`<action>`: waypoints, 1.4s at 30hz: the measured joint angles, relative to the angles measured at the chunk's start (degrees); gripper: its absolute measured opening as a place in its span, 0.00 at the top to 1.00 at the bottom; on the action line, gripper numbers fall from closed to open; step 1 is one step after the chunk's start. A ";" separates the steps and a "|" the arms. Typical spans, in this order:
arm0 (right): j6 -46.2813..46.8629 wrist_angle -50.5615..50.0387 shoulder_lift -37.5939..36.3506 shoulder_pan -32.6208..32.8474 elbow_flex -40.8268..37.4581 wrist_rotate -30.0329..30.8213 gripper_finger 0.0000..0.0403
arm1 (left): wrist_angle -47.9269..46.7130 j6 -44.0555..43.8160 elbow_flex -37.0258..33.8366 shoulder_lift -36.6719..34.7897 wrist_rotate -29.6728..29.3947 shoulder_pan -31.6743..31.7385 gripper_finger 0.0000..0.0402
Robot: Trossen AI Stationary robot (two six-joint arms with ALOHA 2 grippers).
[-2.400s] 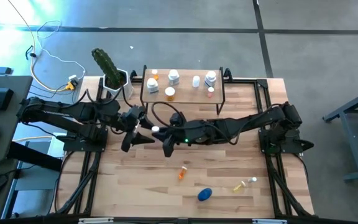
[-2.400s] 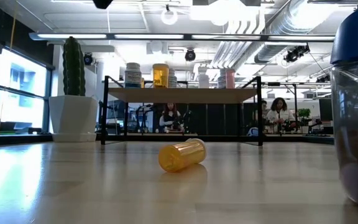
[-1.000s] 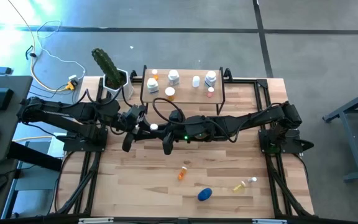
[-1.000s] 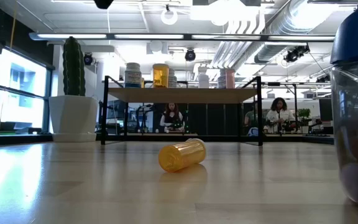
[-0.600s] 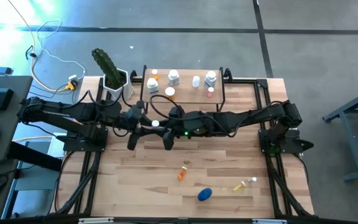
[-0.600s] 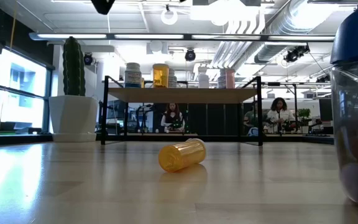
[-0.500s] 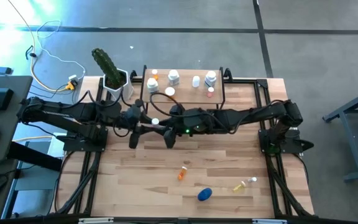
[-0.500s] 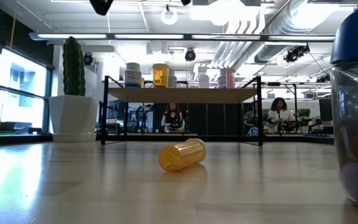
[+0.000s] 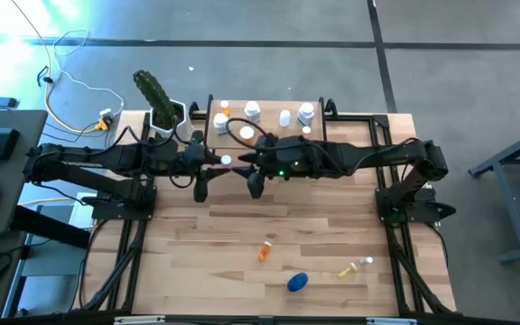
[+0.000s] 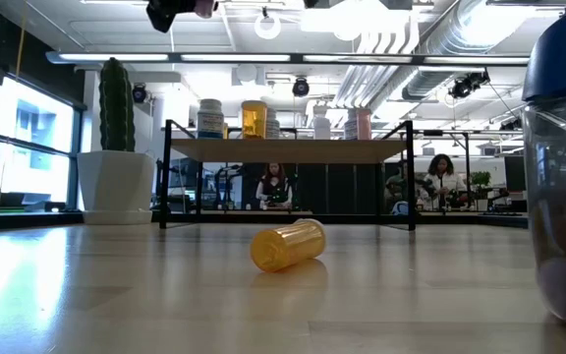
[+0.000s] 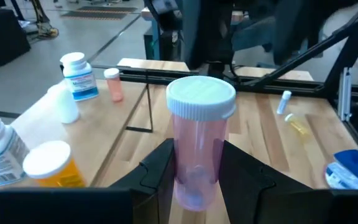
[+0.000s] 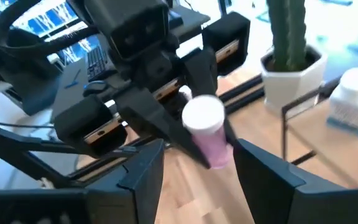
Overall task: Pick and place medicine bottles onto shelf by color
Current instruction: Put the pink pill bottle on the shelf
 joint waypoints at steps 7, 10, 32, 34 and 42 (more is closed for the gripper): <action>-13.10 0.32 -1.37 -2.91 0.00 -0.93 0.54 | 0.07 4.96 0.00 0.00 0.14 1.73 0.76; -16.50 0.24 -1.37 -4.35 0.00 -3.18 0.54 | 0.89 7.94 0.00 0.08 0.17 1.71 0.76; -22.62 -3.26 -1.37 -9.87 -0.02 -17.62 0.54 | 14.68 8.50 0.00 9.53 0.18 4.93 0.76; -22.63 -3.29 -1.37 -9.99 -0.02 -17.62 0.54 | 14.85 8.49 0.00 9.81 0.20 5.17 0.76; -22.61 -3.26 -1.35 -10.30 -0.02 -17.61 0.58 | 18.05 6.69 0.00 9.71 0.23 5.41 0.76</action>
